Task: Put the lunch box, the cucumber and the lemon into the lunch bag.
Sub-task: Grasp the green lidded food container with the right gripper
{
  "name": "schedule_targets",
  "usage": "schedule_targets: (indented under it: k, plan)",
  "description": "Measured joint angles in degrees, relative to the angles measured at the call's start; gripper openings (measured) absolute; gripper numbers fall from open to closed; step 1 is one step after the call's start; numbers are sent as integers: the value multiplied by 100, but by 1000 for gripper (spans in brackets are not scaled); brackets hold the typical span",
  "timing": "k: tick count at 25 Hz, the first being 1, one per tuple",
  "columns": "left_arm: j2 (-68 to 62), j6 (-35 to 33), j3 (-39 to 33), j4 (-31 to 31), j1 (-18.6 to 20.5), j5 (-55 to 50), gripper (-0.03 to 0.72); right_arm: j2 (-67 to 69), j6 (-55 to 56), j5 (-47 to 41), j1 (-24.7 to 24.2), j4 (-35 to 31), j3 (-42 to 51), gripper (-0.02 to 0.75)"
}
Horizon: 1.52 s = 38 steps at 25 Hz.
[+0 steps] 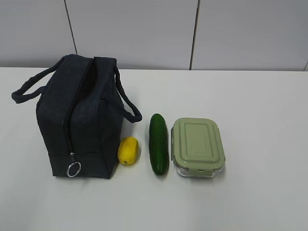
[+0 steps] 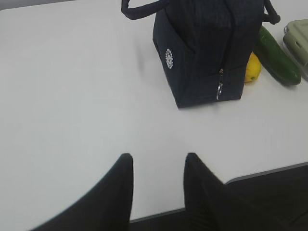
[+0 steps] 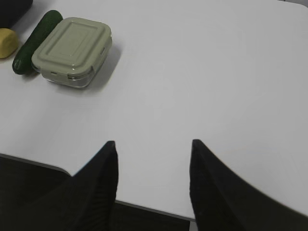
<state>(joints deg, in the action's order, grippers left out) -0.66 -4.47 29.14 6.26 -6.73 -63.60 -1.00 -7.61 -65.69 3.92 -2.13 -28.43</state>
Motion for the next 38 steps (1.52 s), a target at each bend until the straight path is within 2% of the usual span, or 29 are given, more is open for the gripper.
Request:
schedule_targets:
  k: [31, 38]
  plan:
    - [0, 0, 0, 0, 0, 0, 238, 0, 0, -36, 0, 35, -21, 365]
    - [0, 0, 0, 0, 0, 0, 238, 1310, 382, -246, 0, 15, -247, 365]
